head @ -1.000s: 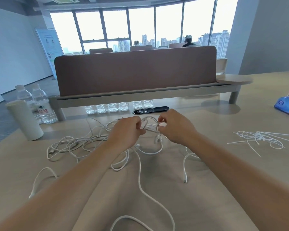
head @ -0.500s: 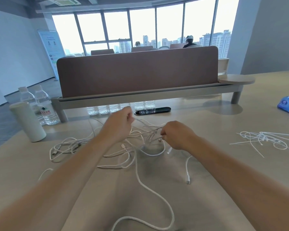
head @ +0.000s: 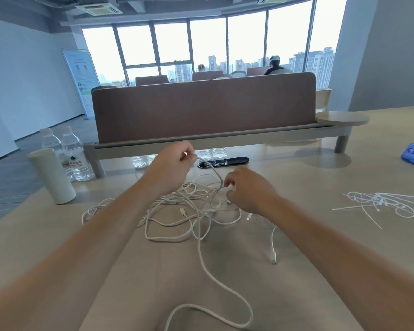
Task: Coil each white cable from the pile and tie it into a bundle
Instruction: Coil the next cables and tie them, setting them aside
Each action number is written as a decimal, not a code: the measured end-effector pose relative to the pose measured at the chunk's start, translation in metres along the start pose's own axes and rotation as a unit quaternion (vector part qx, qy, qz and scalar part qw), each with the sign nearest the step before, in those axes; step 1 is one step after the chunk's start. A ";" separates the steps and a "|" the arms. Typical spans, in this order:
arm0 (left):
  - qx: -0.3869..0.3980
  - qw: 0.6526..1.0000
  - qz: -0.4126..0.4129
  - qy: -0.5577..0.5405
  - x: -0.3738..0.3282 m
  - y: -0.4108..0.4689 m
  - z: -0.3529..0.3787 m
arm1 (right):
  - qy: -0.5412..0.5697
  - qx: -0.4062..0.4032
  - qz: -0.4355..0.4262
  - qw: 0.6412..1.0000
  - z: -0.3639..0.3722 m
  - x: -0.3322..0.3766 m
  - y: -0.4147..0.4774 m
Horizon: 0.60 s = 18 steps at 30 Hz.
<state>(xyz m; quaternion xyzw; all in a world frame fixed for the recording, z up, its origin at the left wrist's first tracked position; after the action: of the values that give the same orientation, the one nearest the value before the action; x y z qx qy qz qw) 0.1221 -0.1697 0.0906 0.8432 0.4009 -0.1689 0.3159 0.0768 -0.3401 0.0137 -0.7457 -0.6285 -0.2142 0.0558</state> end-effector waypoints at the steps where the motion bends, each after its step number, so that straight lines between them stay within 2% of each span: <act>1: -0.001 1.000 0.001 -0.005 -0.003 -0.001 0.000 | 0.016 0.020 0.003 1.000 0.004 0.004 0.000; 4: -0.001 1.000 0.006 -0.015 -0.013 -0.003 -0.002 | 0.082 0.054 0.028 0.995 0.018 0.008 -0.001; 8: -0.001 1.000 0.014 -0.018 -0.020 -0.006 -0.004 | 0.212 0.006 0.046 0.976 0.020 0.007 0.000; 11: -0.008 0.999 0.013 -0.034 -0.018 -0.007 -0.009 | 0.226 -0.010 0.061 0.972 0.019 0.004 0.000; 14: -0.014 0.998 0.005 -0.067 -0.014 -0.007 -0.014 | 0.270 0.014 0.040 0.962 0.019 0.005 0.000; 18: -0.020 0.996 0.009 -0.087 -0.012 -0.005 -0.018 | 0.264 0.009 0.022 0.964 0.015 0.007 0.001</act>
<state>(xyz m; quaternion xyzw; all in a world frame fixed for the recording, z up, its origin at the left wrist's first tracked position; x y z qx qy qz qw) 0.1114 -0.1617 0.1083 0.8225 0.3681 -0.2306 0.3673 0.0820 -0.3282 0.0032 -0.6759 -0.5767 -0.3966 0.2309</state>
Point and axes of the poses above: each hand's wrist, its own y-axis towards the middle knuckle, its own z-axis out of the palm, x = y × z, the point moved 8 cm from there along y, towards the middle knuckle, and after that the axes turned 3 degrees about y, right-handed, at the moved point
